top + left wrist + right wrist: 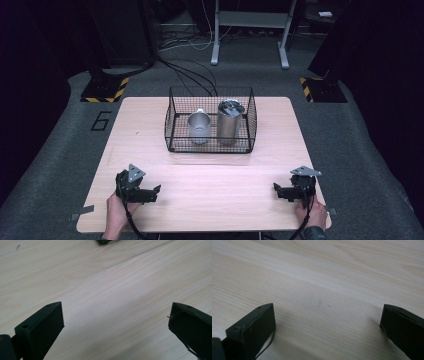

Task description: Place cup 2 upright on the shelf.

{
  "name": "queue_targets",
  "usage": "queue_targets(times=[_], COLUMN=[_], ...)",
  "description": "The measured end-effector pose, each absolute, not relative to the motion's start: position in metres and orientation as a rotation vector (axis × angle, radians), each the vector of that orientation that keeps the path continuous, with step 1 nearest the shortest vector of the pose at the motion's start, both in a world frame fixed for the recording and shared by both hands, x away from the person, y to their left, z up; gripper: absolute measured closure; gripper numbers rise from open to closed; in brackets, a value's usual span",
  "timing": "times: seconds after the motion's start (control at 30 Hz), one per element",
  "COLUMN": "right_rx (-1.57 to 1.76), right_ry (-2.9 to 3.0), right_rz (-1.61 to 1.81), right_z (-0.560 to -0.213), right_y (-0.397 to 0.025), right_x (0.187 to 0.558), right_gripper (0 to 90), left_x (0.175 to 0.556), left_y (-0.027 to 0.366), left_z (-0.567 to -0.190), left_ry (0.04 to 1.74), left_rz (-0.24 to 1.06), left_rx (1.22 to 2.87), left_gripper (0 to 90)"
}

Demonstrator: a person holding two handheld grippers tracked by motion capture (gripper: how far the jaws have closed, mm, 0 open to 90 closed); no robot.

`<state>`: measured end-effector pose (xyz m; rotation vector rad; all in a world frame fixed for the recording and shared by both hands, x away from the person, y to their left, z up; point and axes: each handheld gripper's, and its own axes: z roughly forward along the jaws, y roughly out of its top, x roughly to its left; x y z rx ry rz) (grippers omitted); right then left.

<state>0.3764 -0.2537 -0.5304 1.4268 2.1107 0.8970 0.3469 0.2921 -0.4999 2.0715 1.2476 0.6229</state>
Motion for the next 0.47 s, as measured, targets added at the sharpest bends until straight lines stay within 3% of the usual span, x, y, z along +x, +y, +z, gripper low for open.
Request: queue_targets(times=[0.2,0.47], right_rx=[1.420,1.437], right_ry=[2.117,2.103], right_rz=[0.892,0.897], right_z=[-0.530,-0.530], right_y=[-0.254,-0.253], right_x=[0.376,0.376], right_gripper=[0.0,0.0], left_x=[0.351,0.353], left_y=[0.309,0.316], left_z=[-0.528,-0.532], left_ry=[1.272,1.284], left_rz=[0.599,0.559], left_rx=[2.083,2.031], left_gripper=[0.0,0.0])
